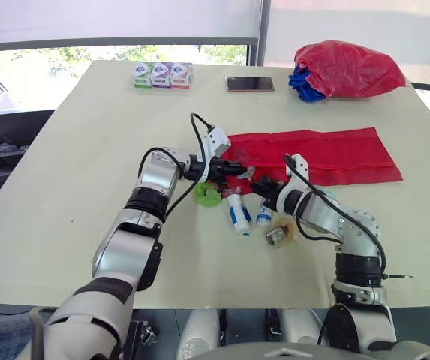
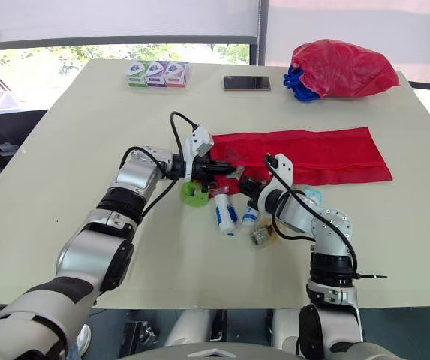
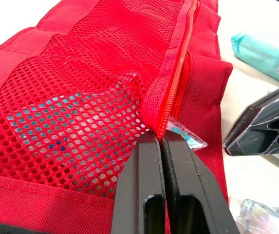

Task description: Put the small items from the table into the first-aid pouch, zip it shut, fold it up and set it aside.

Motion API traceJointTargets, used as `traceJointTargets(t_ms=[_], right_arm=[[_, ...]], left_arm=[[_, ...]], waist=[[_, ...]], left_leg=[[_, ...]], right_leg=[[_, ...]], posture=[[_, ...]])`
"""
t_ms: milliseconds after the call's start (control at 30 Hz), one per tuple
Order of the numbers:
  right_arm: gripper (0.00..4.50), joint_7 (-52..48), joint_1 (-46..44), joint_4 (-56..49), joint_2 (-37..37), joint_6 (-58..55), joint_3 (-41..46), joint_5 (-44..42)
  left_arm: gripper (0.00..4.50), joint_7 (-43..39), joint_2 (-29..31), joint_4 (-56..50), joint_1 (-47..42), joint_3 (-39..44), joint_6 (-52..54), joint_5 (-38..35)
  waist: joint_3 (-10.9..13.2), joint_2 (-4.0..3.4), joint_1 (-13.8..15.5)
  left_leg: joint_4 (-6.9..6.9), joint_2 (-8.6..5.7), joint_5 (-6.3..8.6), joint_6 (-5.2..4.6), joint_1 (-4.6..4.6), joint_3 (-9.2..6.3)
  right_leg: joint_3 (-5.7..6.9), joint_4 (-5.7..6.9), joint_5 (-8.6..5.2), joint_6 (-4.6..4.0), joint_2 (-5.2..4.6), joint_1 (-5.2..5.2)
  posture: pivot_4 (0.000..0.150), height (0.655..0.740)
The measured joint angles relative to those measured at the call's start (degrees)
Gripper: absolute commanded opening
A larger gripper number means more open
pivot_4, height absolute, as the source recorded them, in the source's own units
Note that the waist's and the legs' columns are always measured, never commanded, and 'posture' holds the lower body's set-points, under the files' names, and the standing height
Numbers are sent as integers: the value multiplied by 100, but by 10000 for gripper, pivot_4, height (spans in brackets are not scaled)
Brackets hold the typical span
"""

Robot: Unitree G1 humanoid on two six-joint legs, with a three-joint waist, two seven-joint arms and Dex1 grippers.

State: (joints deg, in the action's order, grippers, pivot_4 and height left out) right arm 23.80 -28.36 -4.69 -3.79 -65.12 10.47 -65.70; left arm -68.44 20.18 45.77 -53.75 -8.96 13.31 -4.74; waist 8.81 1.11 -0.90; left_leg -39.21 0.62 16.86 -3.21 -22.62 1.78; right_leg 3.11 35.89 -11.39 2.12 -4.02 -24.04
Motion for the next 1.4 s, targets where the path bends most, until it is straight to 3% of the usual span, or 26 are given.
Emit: traceJointTargets(t_ms=[600,867,1067,1167,1400], right_arm=[[711,-1151,-1011,1888,-391,1145,-105,1611],[711,-1619,-1080,2171,-396,1778,-105,2030],[711,-1833,-725,1539,-210,1414,-252,2150],[711,-2348,-280,411,510,952,-857,2245],[711,-3205,200,-1124,1538,649,-970,2146]], left_arm=[[0,-137,93,-746,232,65,289,-50],[0,-190,96,-926,309,43,375,-131],[0,-336,79,-869,283,-40,193,-167],[0,-180,201,-426,225,-73,107,11],[0,-113,368,59,24,-58,-211,124]], waist=[[-1,1,-27],[1,0,-16],[1,-1,23],[2,-2,5],[2,-1,5]], left_leg=[[-1,0,-1,2,14,2],[-5,-1,-4,3,33,3],[0,-2,-15,24,15,-4],[-1,-11,-14,22,-4,-6],[0,-9,-1,0,-4,-19]], right_leg=[[-5,7,0,0,1,5],[-13,9,0,0,3,26],[-2,-3,0,0,-1,21],[-12,-4,0,1,0,6],[-1,-3,-3,4,4,1]], posture=[[1500,7400],[1500,7400],[1500,7400],[1500,7400],[1500,7400]])
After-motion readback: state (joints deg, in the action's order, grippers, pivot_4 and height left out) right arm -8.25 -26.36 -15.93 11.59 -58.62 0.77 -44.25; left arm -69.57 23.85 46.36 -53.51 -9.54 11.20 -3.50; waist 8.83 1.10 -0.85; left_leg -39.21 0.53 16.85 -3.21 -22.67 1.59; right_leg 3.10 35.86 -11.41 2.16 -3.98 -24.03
